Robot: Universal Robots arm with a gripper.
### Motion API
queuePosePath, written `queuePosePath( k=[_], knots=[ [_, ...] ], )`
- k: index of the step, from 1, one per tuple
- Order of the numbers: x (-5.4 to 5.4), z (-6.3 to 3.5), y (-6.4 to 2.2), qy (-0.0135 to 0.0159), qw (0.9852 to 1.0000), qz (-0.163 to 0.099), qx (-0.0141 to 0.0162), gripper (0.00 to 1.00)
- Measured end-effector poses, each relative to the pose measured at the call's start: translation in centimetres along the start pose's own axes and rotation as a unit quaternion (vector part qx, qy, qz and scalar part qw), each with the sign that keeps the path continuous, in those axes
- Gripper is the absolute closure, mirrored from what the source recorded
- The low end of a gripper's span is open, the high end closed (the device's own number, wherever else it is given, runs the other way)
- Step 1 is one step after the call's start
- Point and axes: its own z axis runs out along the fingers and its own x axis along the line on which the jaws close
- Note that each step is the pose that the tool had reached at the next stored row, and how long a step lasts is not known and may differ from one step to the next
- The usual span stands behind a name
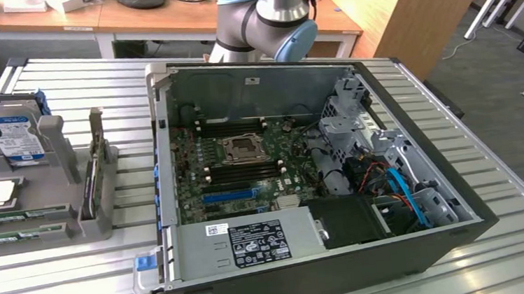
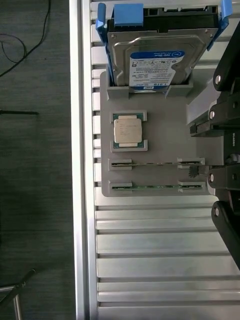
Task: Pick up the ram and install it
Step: 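Pick up the ram and move it above insertion slot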
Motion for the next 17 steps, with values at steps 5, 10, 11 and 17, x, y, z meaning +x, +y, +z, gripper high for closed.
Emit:
queuePosePath(
  k=[5, 10, 11, 17],
  knots=[
    [0.0, 0.34, -0.02, 0.0, 1.0, -0.001, 0.0, 0.64],
    [0.0, 0.93, -0.04, 0.0, 1.0, -0.002, 0.0, 0.64],
    [0.0, 1.07, -0.05, 0.0, 1.0, -0.002, 0.0, 0.64],
    [0.0, 1.95, -0.08, 0.0001, 1.0, -0.003, 0.0, 0.64]
  ],
)
